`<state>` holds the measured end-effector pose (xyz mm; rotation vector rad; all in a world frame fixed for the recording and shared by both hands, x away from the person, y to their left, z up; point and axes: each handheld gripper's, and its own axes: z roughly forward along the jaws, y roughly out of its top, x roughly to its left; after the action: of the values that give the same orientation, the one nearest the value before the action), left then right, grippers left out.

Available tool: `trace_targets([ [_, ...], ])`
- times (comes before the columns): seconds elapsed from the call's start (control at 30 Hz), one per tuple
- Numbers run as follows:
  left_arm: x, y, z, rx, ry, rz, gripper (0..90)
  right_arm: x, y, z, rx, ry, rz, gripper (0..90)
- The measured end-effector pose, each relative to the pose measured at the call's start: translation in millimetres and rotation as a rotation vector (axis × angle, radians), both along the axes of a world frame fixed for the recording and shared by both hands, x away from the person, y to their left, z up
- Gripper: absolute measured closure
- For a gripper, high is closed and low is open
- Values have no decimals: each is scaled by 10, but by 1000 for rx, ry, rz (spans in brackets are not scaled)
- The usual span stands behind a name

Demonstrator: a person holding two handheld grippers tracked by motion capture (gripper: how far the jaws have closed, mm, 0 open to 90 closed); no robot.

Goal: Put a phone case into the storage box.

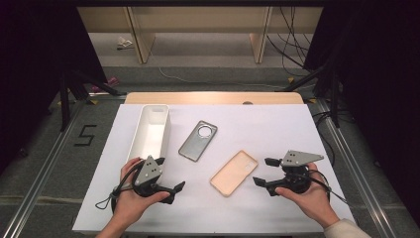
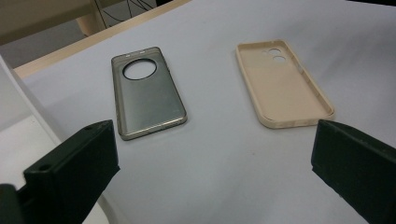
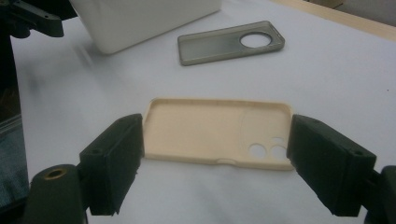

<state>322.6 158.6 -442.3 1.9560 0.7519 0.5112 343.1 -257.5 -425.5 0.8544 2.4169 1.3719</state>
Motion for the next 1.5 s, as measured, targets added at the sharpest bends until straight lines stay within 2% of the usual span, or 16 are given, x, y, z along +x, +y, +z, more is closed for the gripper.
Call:
trace_targets([
  [0.23,18,-22,5,7,-1,-5,0,14,-35,-17,1,4,-11,207],
  [0.3,18,-38,3,13,0,-8,0,18,-37,-21,-2,3,-14,234],
  [0.4,14,-44,8,12,-1,-9,0,27,-24,3,-14,1,-12,350],
  [0.5,-4,-33,-7,18,0,-11,2,60,43,43,-55,-10,-6,539],
  [0.6,-8,-18,1,10,-2,-4,4,95,172,97,-95,-20,12,734],
  [0.73,-17,-27,0,20,-1,-3,5,184,408,111,-159,-10,46,900],
  [0.97,-15,-29,-4,16,3,-6,6,464,833,132,-208,10,87,900],
  [1.2,-22,-27,-2,13,4,-10,5,764,1330,73,-253,35,129,900],
  [1.5,-23,-26,-1,13,3,-13,6,1141,1885,54,-297,83,133,900],
])
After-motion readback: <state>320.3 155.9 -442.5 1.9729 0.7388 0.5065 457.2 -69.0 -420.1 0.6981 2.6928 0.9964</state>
